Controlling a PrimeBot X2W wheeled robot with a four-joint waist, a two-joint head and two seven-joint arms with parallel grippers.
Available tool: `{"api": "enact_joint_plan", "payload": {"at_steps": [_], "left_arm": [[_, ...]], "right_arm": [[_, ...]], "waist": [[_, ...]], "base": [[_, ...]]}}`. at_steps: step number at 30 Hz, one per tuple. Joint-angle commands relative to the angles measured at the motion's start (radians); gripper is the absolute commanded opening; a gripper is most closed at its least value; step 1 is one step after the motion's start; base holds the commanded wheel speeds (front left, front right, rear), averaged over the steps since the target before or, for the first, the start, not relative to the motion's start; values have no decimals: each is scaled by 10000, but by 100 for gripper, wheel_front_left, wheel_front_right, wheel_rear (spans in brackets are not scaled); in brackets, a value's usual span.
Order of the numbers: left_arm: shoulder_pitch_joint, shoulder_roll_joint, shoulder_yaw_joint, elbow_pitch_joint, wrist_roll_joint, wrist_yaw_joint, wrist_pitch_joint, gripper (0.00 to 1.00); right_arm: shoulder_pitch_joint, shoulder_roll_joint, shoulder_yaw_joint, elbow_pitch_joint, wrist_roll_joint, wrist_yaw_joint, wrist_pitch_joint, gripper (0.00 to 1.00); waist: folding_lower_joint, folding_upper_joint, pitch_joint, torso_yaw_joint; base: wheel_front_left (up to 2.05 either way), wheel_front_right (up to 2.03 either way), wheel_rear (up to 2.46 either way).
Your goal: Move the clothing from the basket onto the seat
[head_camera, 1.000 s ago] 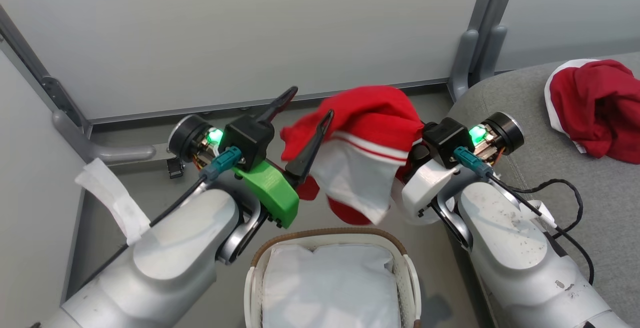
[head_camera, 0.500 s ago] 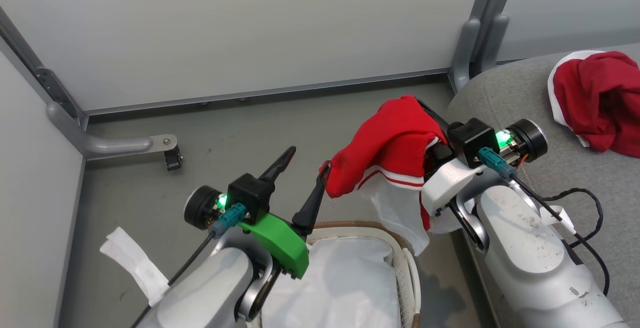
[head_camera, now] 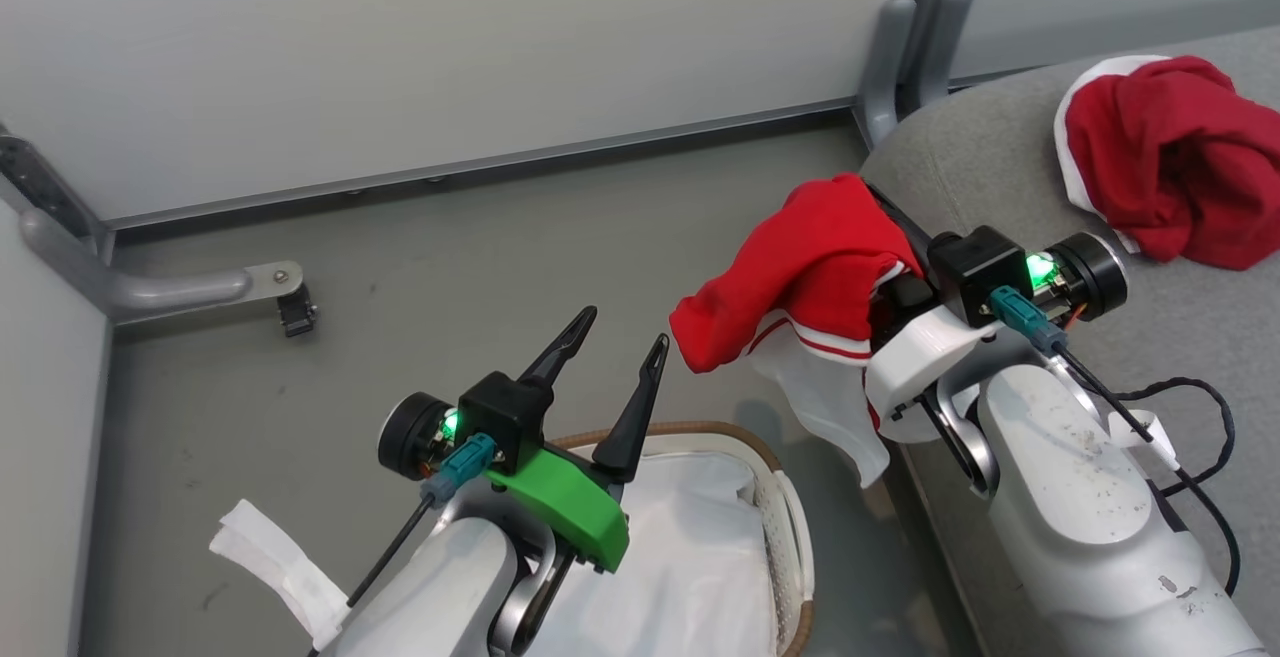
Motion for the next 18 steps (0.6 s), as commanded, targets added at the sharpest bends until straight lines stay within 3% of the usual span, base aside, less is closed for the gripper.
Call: {"api": "enact_joint_plan", "payload": {"at_steps": [1,11,18], "left_arm": [[89,-52,145,-20,193,-106,6,100],[-512,-301,431,419,1130,-530,5,100],[-892,-415,359,774,1450,-749,5,100]], "right_arm": [[-42,-34,-102,-97,-37,-13,-2,0],[-251,-38,-813,-531,-155,-13,-2,0],[-181,8,-1231,-752,-225,-14,-2,0]], "waist": [[0,0,423,-651],[0,0,1693,-2627],[0,0,2348,-3323]], "base": [[0,0,0],[0,0,0],[0,0,0]]}}
